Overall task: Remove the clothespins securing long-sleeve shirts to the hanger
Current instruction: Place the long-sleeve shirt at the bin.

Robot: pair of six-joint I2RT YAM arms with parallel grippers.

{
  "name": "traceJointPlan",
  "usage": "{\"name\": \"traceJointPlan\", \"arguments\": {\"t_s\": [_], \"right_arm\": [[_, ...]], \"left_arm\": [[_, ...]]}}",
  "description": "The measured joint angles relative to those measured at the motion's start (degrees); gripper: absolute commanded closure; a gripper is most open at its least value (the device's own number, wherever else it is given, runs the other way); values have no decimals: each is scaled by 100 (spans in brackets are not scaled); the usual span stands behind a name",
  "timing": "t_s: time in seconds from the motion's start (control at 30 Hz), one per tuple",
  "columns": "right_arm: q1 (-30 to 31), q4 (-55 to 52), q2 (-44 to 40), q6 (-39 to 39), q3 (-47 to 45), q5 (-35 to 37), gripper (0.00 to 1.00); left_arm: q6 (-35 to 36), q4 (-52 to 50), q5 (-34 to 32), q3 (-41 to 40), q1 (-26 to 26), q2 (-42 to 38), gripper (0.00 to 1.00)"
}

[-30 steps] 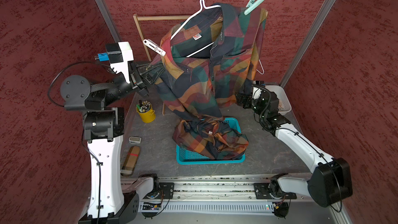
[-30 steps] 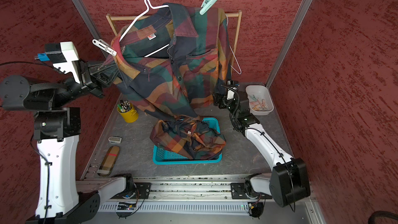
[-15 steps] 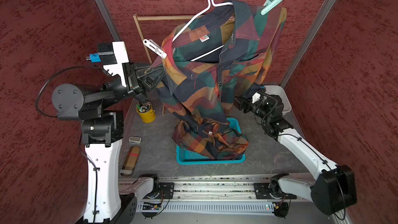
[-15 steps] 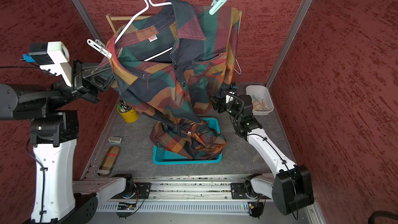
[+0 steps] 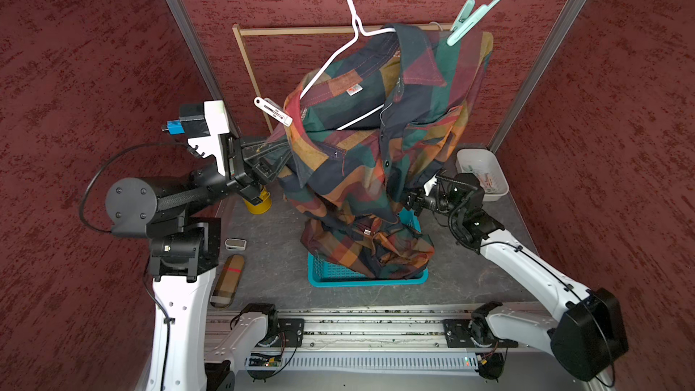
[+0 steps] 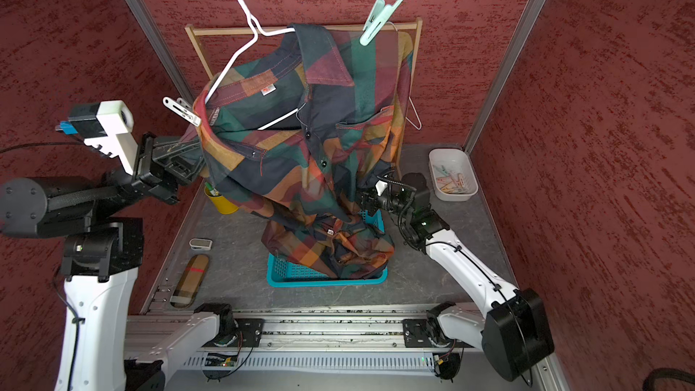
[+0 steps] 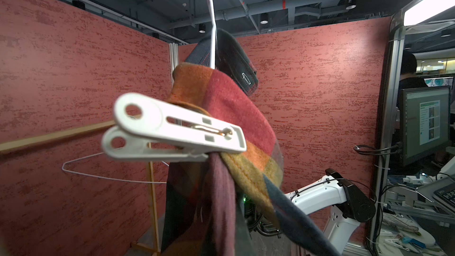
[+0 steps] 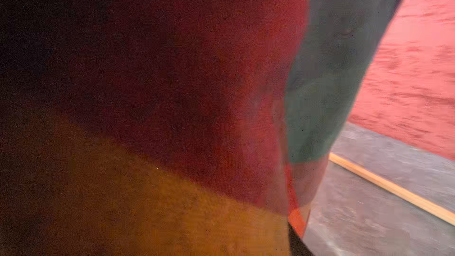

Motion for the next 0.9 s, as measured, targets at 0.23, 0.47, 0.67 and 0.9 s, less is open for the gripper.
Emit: {"name": "traceJointPlan", "arguments": {"t_s": [0.23,0.47,0.67,0.9], "right_arm": [[450,-68,-151,-42,-595,-365,55],[857,-210,-280,52,-1182,-560,54],[1029,-289,-361,476,-1757,-278,53],[1043,-706,-341,975,-1982,525,45]], "left_arm": [[-81,-382,66,-1161,-4,-577,100],[-55,-758,494,-2347,98,-682,100],[448,-1012,778,-3716,232,-933,100],[1735,-1814,960,-4197,232,-1104,100]]}}
